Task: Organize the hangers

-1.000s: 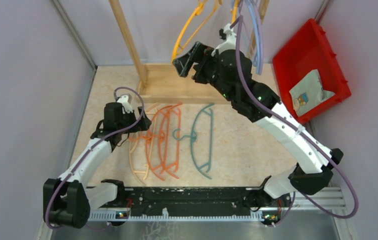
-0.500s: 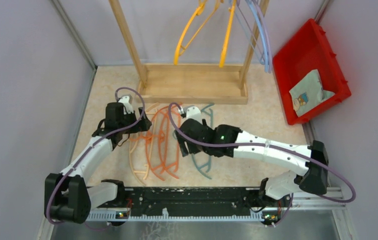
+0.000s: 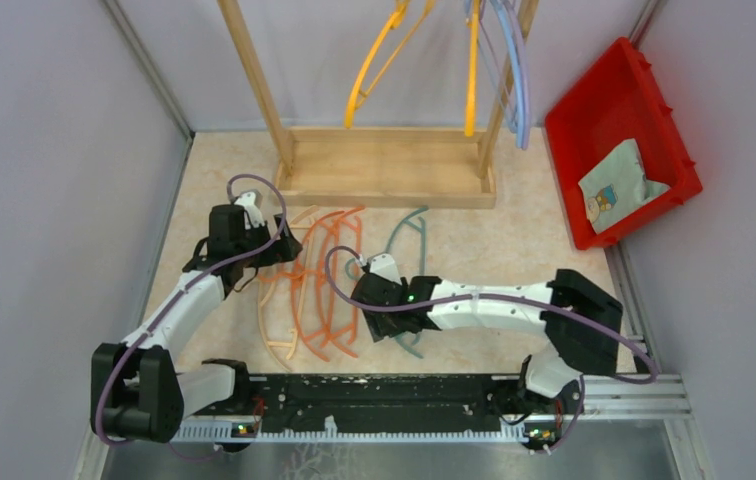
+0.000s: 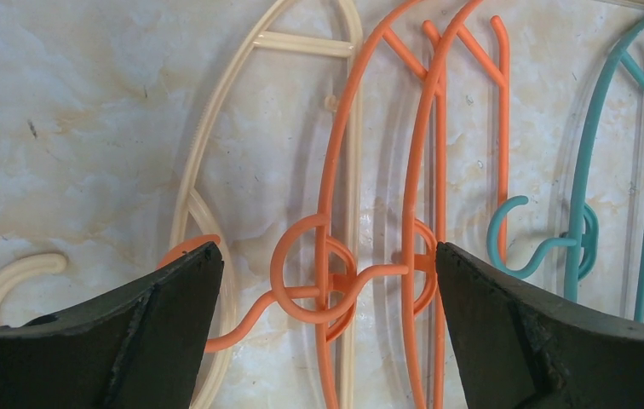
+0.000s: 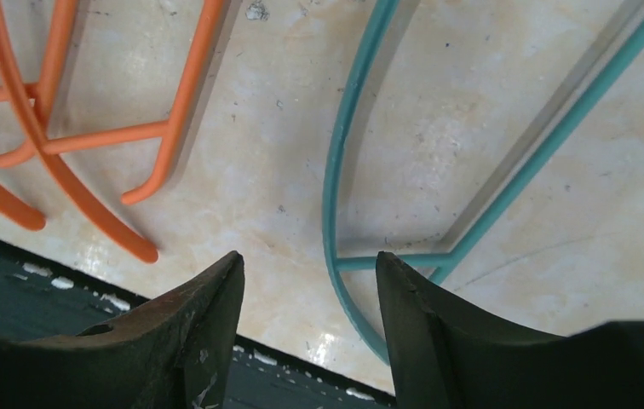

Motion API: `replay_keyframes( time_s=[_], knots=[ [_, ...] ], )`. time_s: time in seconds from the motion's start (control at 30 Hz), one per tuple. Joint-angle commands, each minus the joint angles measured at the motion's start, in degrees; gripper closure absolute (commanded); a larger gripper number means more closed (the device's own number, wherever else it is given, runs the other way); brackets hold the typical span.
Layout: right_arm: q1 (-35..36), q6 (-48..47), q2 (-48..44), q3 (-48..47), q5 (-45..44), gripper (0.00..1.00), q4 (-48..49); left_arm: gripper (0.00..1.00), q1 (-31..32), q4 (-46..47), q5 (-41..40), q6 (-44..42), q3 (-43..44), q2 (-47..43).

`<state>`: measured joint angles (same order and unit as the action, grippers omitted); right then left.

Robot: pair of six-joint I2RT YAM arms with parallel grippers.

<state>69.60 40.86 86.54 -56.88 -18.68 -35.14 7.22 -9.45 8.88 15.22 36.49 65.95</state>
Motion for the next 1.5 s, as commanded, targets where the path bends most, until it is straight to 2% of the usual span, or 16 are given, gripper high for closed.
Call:
replay_keyframes(
  time_s=[0.0,0.4,0.57,0.63,0.7,0.77,0.9,1.0,1.13,1.27,1.47],
  knots=[
    [0.59,1.26,4.67,-0.93,0.37,0.43,6.82,0.0,-0.45,0.56,1.62,0.2,1.17,0.34],
    [0.38,3.08,10.15,0.76,-4.27,0.5,7.2,0.0,-0.41,-0.76,1.58,-0.46,0.44,-1.6],
    [-0.25,4.23,12.4,1.64,-4.11,0.57,6.78,0.0,-0.46,-0.92,1.51,-0.5,0.09,-2.03],
    [-0.78,4.54,12.51,2.63,-3.3,0.64,7.49,0.0,-0.39,-0.92,1.55,-0.6,0.18,-2.14],
    [-1.33,4.67,12.59,3.41,-2.38,0.77,7.86,0.0,-0.44,-0.92,1.64,-0.49,0.24,-2.19],
    [-1.49,4.69,12.73,3.65,-2.08,1.0,7.49,0.0,-0.42,-0.93,1.58,-0.49,0.25,-2.31],
    [-1.48,3.78,12.04,2.49,-1.39,1.0,5.97,0.0,-0.43,-0.78,1.2,-0.48,0.03,-2.71],
    [-1.61,2.74,7.72,-0.11,-0.12,1.0,5.96,0.0,-0.44,-0.58,1.11,-0.3,-0.02,-2.98],
    [-1.96,1.66,0.99,-9.67,0.61,1.0,4.46,0.0,-0.46,-0.48,0.85,-0.16,0.2,-3.64],
    [-3.32,1.82,-1.26,-21.02,2.5,1.0,3.94,0.0,-0.46,-0.71,-0.03,0.19,0.48,-4.48],
    [-7.18,6.16,-3.82,-24.53,5.62,1.0,9.57,0.0,-0.46,-1.53,-1.48,2.11,0.65,-6.49]
  ],
)
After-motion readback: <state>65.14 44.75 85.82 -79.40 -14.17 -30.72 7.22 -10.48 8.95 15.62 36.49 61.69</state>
